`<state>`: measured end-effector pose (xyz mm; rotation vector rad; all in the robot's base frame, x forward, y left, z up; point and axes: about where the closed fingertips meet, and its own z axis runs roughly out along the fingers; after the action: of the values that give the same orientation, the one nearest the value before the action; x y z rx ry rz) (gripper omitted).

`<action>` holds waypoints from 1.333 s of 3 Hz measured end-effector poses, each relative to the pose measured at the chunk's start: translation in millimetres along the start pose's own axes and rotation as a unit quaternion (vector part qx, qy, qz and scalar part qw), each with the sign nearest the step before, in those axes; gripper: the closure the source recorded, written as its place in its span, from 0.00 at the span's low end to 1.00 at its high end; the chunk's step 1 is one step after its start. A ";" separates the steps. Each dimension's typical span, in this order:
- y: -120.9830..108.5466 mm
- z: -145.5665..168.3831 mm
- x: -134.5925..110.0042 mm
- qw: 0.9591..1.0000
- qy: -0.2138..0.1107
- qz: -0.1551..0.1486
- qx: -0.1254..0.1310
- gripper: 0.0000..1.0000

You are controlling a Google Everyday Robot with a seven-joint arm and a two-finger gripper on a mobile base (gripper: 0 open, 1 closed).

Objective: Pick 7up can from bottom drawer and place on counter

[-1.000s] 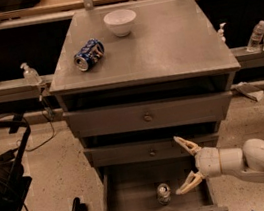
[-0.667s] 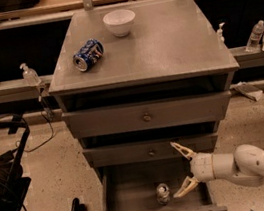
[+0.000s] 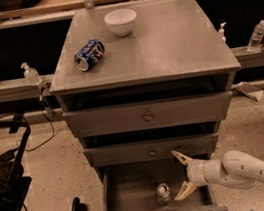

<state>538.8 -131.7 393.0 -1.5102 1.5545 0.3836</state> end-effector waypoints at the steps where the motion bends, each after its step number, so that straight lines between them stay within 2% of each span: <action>1: 2.6 13.8 32.3 0.999 -0.004 0.040 -0.011 0.00; 2: 2.2 13.8 27.0 0.999 -0.004 0.035 -0.011 0.00; 4: 6.7 46.4 41.1 0.999 0.005 0.044 0.008 0.00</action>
Offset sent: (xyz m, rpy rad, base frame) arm 0.0067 -0.0078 -0.0261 0.0093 0.0511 -0.0316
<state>556.9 -121.3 334.2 -1.4365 1.6325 0.4137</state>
